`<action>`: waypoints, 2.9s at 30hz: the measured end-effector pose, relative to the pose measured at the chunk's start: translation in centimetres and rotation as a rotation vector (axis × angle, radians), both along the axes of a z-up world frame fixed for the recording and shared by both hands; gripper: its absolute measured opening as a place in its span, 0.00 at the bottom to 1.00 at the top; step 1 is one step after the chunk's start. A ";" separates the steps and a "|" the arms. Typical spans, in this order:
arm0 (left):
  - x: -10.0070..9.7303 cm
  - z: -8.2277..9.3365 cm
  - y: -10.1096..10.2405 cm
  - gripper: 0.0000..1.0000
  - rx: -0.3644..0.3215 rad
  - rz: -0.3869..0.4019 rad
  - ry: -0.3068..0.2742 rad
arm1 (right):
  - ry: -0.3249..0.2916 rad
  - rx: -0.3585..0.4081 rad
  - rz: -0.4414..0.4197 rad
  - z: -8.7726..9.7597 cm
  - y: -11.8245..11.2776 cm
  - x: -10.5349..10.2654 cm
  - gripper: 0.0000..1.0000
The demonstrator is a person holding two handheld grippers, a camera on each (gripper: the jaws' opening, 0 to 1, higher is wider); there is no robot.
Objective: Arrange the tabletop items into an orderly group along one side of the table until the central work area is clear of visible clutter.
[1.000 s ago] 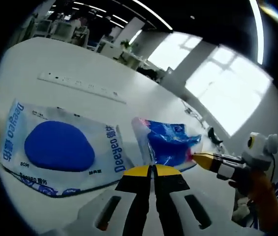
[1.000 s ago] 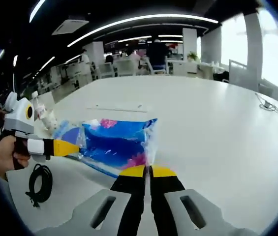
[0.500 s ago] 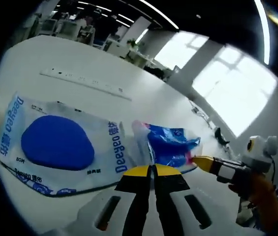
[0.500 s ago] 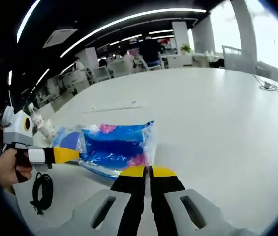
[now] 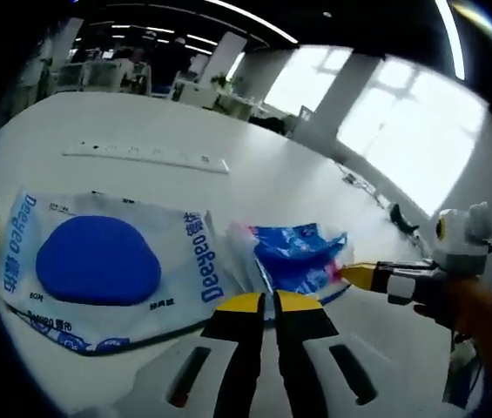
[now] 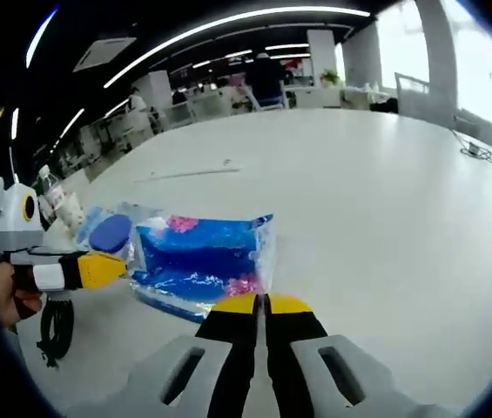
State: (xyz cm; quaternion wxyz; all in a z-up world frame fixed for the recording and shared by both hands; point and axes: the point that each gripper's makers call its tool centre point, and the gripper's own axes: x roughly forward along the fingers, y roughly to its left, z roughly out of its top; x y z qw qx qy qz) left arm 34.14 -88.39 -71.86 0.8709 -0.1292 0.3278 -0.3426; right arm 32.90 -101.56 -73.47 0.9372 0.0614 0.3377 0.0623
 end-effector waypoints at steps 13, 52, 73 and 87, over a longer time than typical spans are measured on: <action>-1.5 0.4 0.0 0.08 0.033 -0.062 -0.048 | -0.009 0.028 -0.051 -0.1 0.0 0.7 0.00; -1.6 3.6 5.3 0.50 0.043 0.004 -0.165 | -0.042 0.065 -0.115 2.2 0.9 0.3 0.61; -1.9 5.2 14.5 0.95 0.140 0.146 -0.160 | 0.024 0.056 0.021 3.6 8.8 -4.2 1.00; -3.1 5.0 18.9 0.97 0.234 0.151 -0.204 | 0.053 0.071 0.144 3.8 15.1 -6.7 0.99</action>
